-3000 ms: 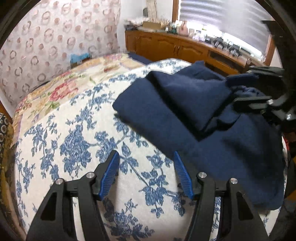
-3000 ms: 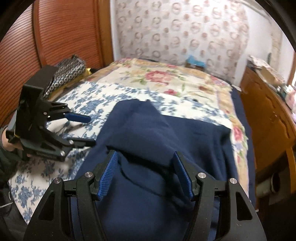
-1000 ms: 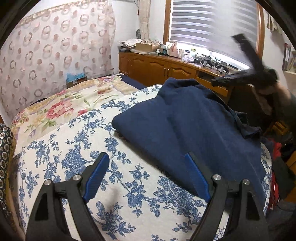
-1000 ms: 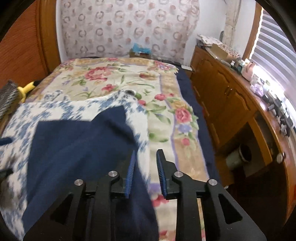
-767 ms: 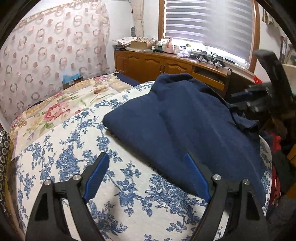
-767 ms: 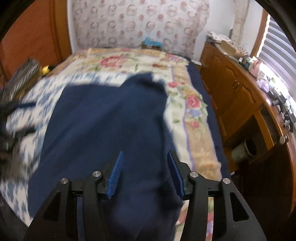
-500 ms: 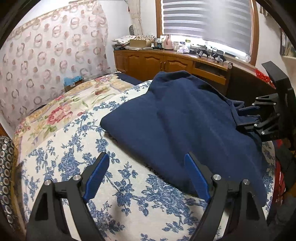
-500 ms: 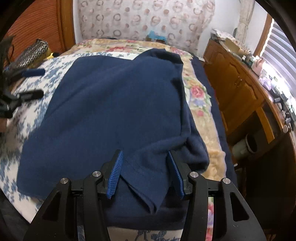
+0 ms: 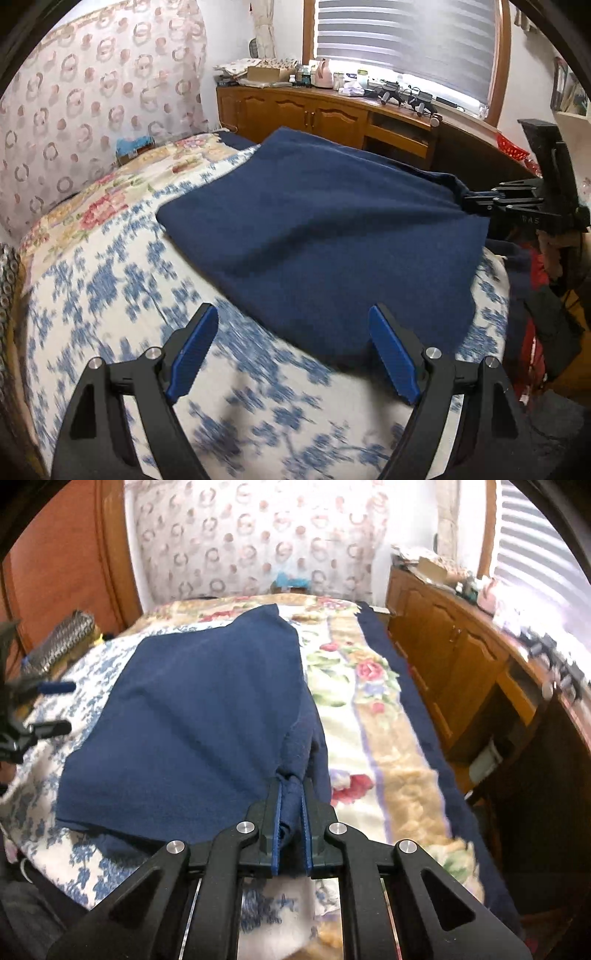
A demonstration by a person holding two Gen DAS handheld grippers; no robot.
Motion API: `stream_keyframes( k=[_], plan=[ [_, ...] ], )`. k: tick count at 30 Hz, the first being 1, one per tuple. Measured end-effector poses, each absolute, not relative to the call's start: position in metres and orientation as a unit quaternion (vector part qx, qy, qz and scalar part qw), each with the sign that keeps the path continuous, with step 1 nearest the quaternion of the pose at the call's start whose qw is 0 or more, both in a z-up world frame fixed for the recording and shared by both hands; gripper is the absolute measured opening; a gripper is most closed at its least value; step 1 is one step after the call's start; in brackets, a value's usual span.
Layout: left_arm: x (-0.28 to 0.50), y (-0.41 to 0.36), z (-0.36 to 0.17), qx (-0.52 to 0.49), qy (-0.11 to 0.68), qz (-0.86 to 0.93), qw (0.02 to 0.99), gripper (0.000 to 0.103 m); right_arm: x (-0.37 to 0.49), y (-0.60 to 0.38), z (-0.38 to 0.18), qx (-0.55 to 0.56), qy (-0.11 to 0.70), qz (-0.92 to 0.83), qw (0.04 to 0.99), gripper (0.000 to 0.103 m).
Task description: Fold small clothes
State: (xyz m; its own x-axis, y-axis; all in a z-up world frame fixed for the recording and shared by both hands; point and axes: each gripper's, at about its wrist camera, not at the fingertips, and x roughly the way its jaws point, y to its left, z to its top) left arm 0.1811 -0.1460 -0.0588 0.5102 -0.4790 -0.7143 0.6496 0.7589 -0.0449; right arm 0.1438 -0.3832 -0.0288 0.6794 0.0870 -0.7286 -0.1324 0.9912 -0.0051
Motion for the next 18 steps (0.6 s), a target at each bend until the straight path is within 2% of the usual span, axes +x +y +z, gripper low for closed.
stream_keyframes(
  k=[1, 3, 5, 7, 12, 18],
  plan=[
    [0.177, -0.147, -0.060, 0.114, 0.375, -0.326, 0.860, 0.084, 0.144, -0.382, -0.030, -0.030, 0.395, 0.059, 0.916, 0.008],
    [0.166, -0.149, -0.064, 0.114, 0.383, -0.319, 0.860, 0.084, 0.145, -0.381, -0.033, -0.032, 0.390, 0.048, 0.919, 0.019],
    [0.157, -0.149, -0.067, 0.114, 0.389, -0.314, 0.859, 0.084, 0.145, -0.380, -0.032, -0.025, 0.379, 0.051, 0.924, 0.022],
    [0.150, -0.149, -0.069, 0.111, 0.393, -0.310, 0.858, 0.084, 0.142, -0.382, -0.028, -0.019, 0.365, 0.056, 0.929, 0.033],
    [0.130, -0.150, -0.071, 0.095, 0.405, -0.307, 0.856, 0.084, 0.125, -0.379, -0.020, -0.007, 0.341, 0.072, 0.937, 0.047],
    [0.123, -0.161, -0.075, 0.109, 0.410, -0.310, 0.850, 0.084, 0.110, -0.386, -0.024, -0.009, 0.336, 0.073, 0.939, 0.050]
  ],
)
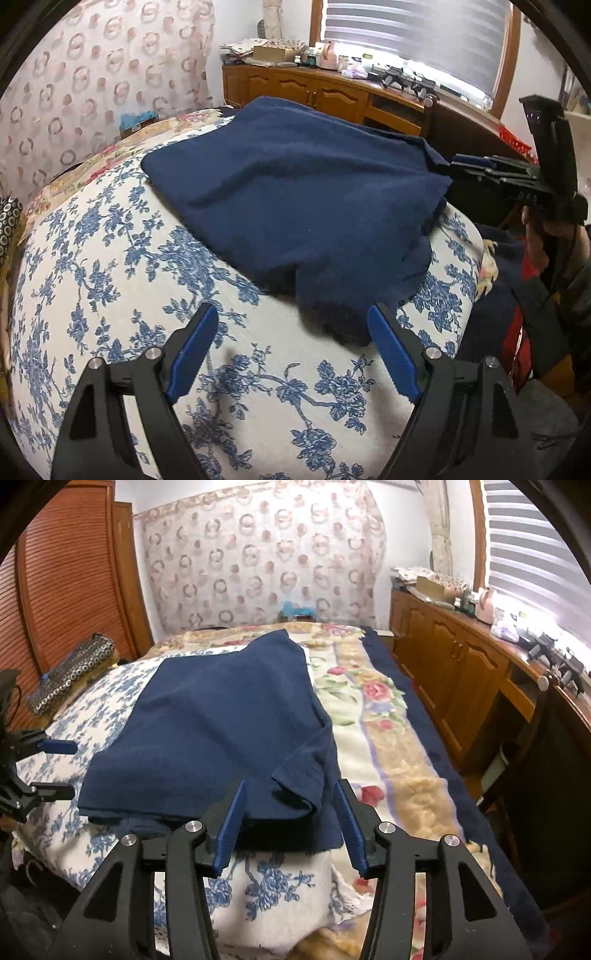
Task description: Fold small clothes
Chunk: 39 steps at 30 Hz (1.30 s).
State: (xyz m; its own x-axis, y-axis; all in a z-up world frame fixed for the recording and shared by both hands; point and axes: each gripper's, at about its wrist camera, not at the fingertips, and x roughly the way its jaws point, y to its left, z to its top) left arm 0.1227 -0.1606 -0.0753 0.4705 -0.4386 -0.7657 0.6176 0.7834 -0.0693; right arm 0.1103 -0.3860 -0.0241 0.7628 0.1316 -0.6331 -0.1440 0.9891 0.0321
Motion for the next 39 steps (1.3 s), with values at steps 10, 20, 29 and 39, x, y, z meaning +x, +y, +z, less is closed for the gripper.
stream_keyframes(
  k=[10, 20, 29, 39],
  plan=[
    [0.115, -0.175, -0.087, 0.117, 0.418, -0.327, 0.840, 0.084, 0.106, -0.383, -0.021, -0.001, 0.333, 0.089, 0.939, 0.051],
    [0.110, -0.194, -0.093, 0.131, 0.418, -0.352, 0.827, 0.043, 0.102, -0.367, -0.015, -0.017, 0.325, 0.121, 0.938, 0.053],
    [0.117, -0.190, -0.047, 0.100, 0.371, -0.374, 0.844, 0.006, 0.102, -0.348, -0.013, -0.063, 0.317, 0.161, 0.933, 0.063],
    [0.146, -0.196, -0.003, 0.090, 0.334, -0.378, 0.859, 0.006, 0.112, -0.317, -0.019, -0.122, 0.309, 0.222, 0.917, 0.072]
  ],
)
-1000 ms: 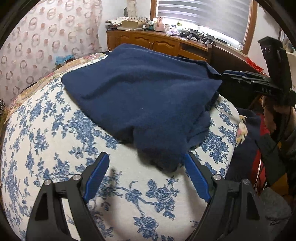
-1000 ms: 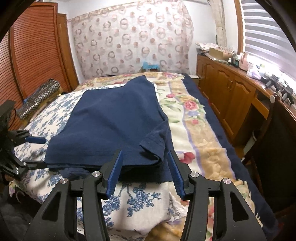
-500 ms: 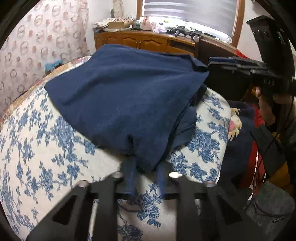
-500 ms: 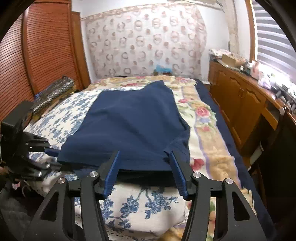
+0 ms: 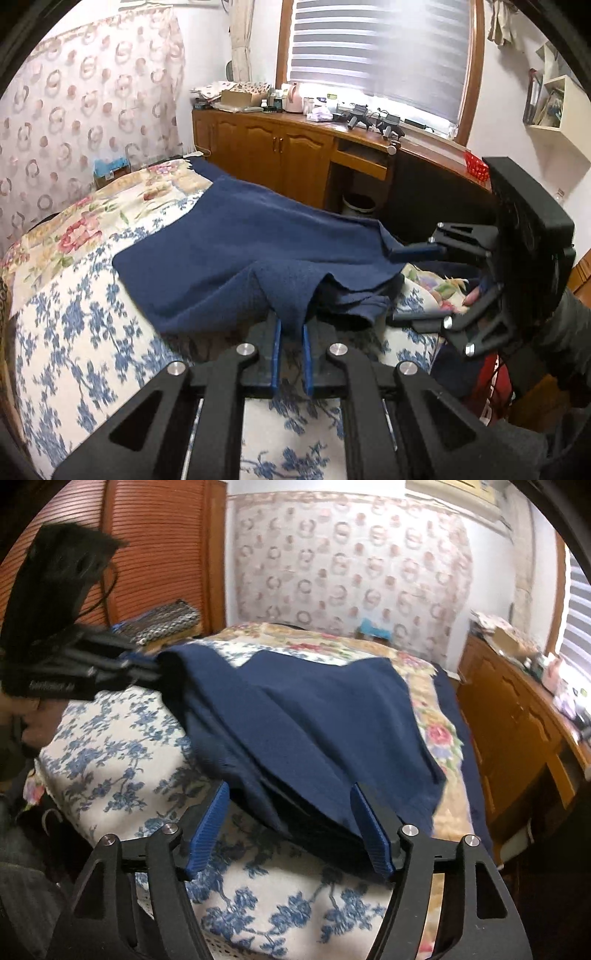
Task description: Fold small clothes
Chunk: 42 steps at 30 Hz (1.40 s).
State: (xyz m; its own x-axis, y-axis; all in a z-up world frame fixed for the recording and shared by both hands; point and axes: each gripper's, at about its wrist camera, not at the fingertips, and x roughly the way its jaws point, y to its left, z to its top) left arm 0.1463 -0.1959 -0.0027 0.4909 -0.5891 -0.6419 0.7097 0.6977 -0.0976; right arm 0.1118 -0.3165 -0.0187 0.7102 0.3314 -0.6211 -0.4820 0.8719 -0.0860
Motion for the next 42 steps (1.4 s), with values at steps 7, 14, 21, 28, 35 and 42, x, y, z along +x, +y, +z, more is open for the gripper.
stream_keyframes(
  k=[7, 14, 21, 28, 35, 42],
  plan=[
    [0.160, -0.193, 0.005, 0.073, 0.330, -0.379, 0.861, 0.006, 0.128, -0.317, -0.040, -0.185, 0.337, 0.192, 0.903, 0.075],
    [0.166, -0.180, 0.012, 0.042, 0.318, -0.386, 0.865, 0.005, 0.151, -0.346, -0.056, -0.219, 0.364, 0.153, 0.892, 0.075],
    [0.182, -0.165, 0.015, 0.021, 0.311, -0.383, 0.869, 0.005, 0.174, -0.356, -0.029, -0.219, 0.335, 0.174, 0.900, 0.019],
    [0.226, -0.143, 0.015, 0.004, 0.315, -0.339, 0.886, 0.005, 0.221, -0.339, 0.016, -0.238, 0.272, 0.188, 0.913, 0.010],
    [0.275, -0.127, -0.004, -0.013, 0.345, -0.302, 0.889, 0.008, 0.294, -0.313, 0.014, -0.240, 0.272, 0.207, 0.909, 0.009],
    [0.303, -0.112, -0.015, -0.012, 0.360, -0.273, 0.892, 0.049, 0.345, -0.304, -0.002, -0.221, 0.305, 0.231, 0.897, 0.010]
  ],
)
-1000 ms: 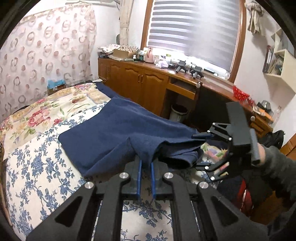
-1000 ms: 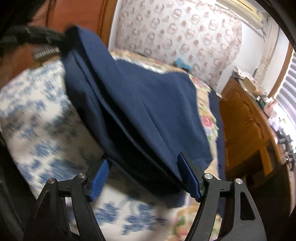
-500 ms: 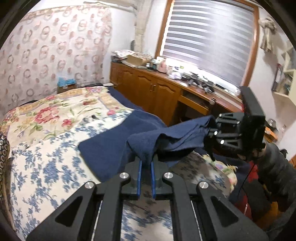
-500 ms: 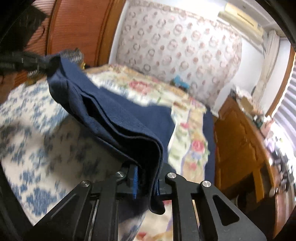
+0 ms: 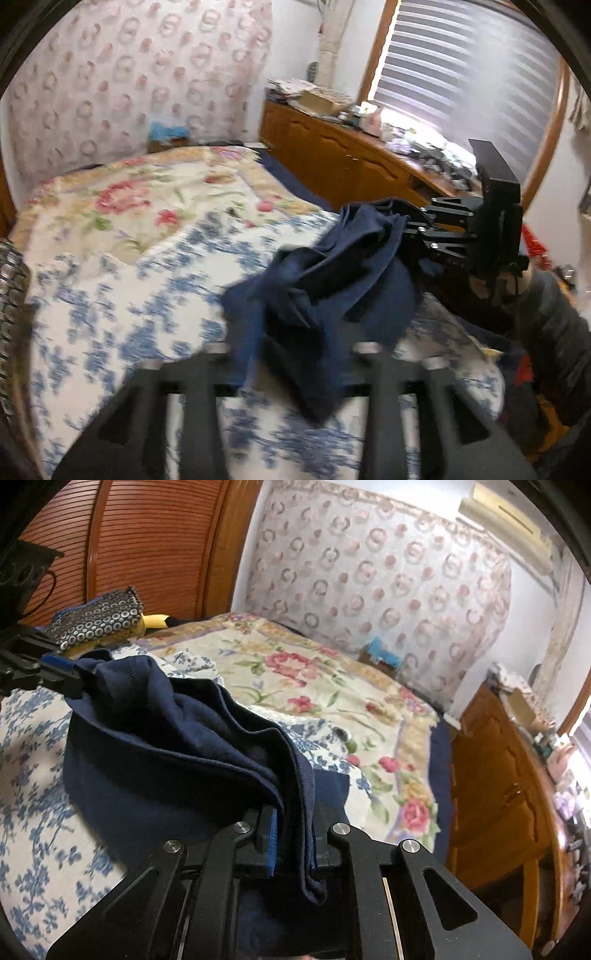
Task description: Fold small clothes
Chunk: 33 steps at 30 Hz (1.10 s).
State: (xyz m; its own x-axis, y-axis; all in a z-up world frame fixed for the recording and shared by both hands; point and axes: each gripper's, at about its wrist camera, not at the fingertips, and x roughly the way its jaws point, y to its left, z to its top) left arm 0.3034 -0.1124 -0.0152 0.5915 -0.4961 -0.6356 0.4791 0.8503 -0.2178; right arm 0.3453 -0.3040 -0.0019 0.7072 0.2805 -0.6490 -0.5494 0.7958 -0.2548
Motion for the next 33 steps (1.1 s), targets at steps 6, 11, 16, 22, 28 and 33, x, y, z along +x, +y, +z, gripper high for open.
stream_keyframes(
  k=[6, 11, 16, 22, 28, 33],
  plan=[
    [0.326, -0.105, -0.029, -0.011, 0.377, -0.265, 0.888, 0.062, 0.378, -0.310, -0.001, -0.184, 0.320, 0.220, 0.903, 0.032],
    [0.351, -0.115, -0.061, -0.016, 0.419, -0.265, 0.868, 0.062, 0.395, -0.321, 0.014, -0.151, 0.309, 0.176, 0.923, 0.057],
    [0.365, -0.121, -0.079, -0.024, 0.439, -0.265, 0.858, 0.062, 0.398, -0.330, 0.021, -0.130, 0.313, 0.154, 0.928, 0.069],
    [0.377, -0.125, -0.095, -0.033, 0.457, -0.259, 0.850, 0.062, 0.403, -0.323, 0.001, -0.158, 0.368, 0.164, 0.901, 0.069],
    [0.376, -0.128, -0.098, -0.014, 0.450, -0.259, 0.855, 0.062, 0.424, -0.346, 0.015, -0.155, 0.384, 0.179, 0.893, 0.069],
    [0.372, -0.128, -0.098, -0.012, 0.444, -0.256, 0.858, 0.062, 0.446, -0.355, 0.026, -0.133, 0.410, 0.199, 0.880, 0.070]
  ],
)
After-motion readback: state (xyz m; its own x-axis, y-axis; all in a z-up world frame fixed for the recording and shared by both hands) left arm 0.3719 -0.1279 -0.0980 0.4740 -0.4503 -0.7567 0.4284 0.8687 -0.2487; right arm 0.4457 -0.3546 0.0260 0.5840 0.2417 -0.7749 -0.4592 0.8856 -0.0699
